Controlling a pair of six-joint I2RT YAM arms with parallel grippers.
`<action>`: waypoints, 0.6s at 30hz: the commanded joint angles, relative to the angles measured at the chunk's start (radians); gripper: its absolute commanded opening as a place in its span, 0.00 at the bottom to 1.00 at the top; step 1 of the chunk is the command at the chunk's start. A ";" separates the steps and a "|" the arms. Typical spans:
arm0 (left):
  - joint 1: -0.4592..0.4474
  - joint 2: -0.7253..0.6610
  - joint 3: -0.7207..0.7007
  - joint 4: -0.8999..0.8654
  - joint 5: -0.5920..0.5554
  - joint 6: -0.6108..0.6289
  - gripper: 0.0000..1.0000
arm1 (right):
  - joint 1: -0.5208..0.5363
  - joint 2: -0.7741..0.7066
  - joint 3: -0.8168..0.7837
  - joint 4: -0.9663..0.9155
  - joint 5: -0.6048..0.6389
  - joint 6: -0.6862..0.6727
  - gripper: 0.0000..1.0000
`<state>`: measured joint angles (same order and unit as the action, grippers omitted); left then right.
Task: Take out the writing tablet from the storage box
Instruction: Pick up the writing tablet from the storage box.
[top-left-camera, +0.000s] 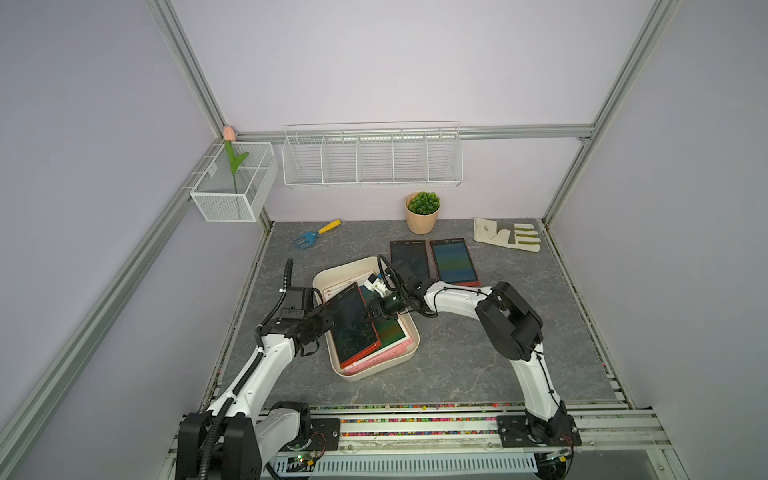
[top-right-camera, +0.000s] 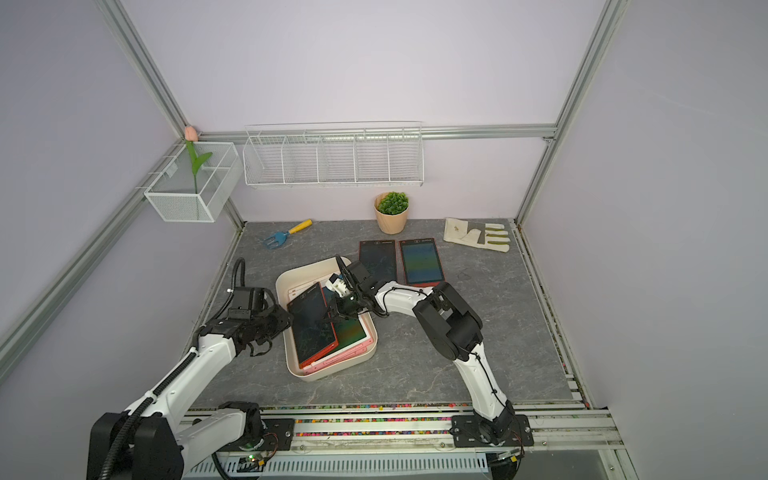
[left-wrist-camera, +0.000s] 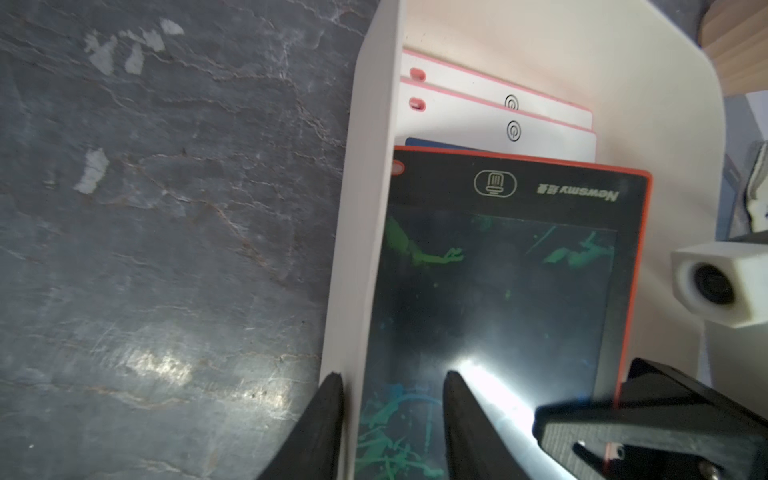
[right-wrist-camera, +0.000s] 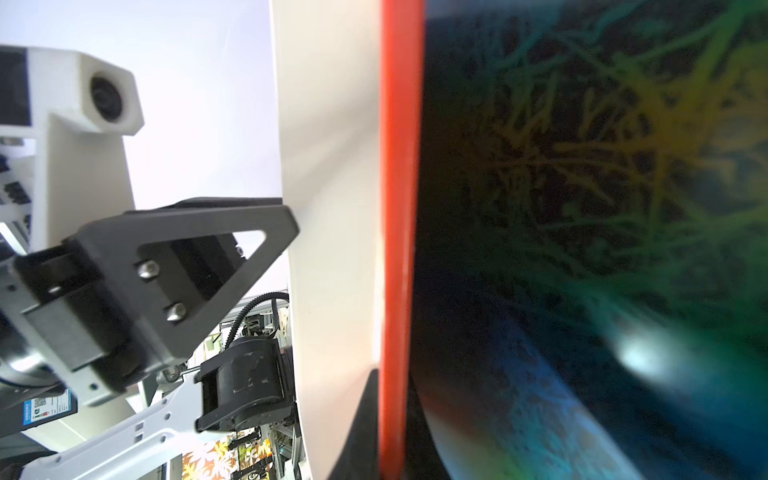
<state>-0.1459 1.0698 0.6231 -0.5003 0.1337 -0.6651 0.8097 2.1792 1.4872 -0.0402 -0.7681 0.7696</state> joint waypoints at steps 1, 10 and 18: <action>-0.005 -0.052 0.039 -0.015 0.037 -0.003 0.42 | -0.027 -0.045 -0.002 -0.034 0.006 -0.017 0.07; -0.004 -0.102 0.111 -0.067 0.079 -0.003 0.42 | -0.074 -0.145 0.003 -0.110 -0.004 -0.091 0.07; -0.010 -0.096 0.117 0.013 0.170 -0.041 0.43 | -0.136 -0.301 -0.027 -0.167 -0.008 -0.123 0.07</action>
<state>-0.1490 0.9745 0.7219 -0.5282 0.2417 -0.6827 0.7025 1.9633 1.4803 -0.1776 -0.7567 0.6815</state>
